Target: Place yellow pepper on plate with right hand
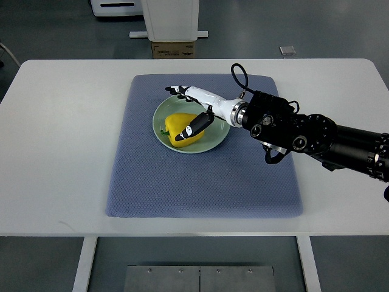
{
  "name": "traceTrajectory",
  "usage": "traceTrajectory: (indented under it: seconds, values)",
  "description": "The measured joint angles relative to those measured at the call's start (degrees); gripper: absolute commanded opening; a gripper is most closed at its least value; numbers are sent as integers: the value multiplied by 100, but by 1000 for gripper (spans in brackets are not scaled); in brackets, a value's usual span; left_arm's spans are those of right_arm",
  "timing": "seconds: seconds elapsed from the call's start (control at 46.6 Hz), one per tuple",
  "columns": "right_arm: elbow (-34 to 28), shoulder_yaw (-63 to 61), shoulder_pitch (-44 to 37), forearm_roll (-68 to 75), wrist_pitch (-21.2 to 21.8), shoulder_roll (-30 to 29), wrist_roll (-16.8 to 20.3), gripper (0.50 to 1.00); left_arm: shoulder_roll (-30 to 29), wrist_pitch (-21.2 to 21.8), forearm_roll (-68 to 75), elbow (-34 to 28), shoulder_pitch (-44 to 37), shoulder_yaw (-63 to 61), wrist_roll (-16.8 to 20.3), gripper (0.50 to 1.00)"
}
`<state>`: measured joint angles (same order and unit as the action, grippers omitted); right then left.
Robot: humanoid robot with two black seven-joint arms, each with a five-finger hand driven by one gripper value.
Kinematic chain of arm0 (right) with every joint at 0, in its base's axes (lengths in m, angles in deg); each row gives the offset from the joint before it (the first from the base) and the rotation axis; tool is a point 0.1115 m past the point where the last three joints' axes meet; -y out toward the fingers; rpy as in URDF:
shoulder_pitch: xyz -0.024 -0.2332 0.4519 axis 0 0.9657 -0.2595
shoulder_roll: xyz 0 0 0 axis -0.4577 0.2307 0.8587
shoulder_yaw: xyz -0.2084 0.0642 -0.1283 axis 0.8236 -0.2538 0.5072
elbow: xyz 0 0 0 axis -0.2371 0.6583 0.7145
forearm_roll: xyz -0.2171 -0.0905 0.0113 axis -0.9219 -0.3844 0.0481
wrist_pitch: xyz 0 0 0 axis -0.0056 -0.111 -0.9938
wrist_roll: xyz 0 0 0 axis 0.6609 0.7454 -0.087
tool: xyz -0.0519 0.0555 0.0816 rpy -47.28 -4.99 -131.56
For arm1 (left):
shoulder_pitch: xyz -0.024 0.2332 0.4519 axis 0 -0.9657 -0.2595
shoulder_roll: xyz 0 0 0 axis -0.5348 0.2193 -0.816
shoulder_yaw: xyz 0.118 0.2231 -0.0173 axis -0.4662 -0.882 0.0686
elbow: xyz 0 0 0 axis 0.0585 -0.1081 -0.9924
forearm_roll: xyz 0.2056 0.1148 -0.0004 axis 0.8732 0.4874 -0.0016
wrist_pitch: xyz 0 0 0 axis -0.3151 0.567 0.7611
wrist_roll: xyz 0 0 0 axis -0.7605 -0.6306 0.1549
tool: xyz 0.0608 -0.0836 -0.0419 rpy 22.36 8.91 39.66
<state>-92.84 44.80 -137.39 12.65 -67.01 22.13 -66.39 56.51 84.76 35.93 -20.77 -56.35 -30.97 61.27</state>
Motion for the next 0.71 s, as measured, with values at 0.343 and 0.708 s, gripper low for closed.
traceTrajectory:
  seconds: [0.343, 0.708]
  values:
    - [-10, -592, -172, 0, 4, 0, 30, 1000, 0, 0, 0, 0, -1, 0, -1, 1000]
    - [2, -1676, -15, 5, 11, 0, 35, 1000, 0, 0, 0, 0, -1, 0, -2, 1000]
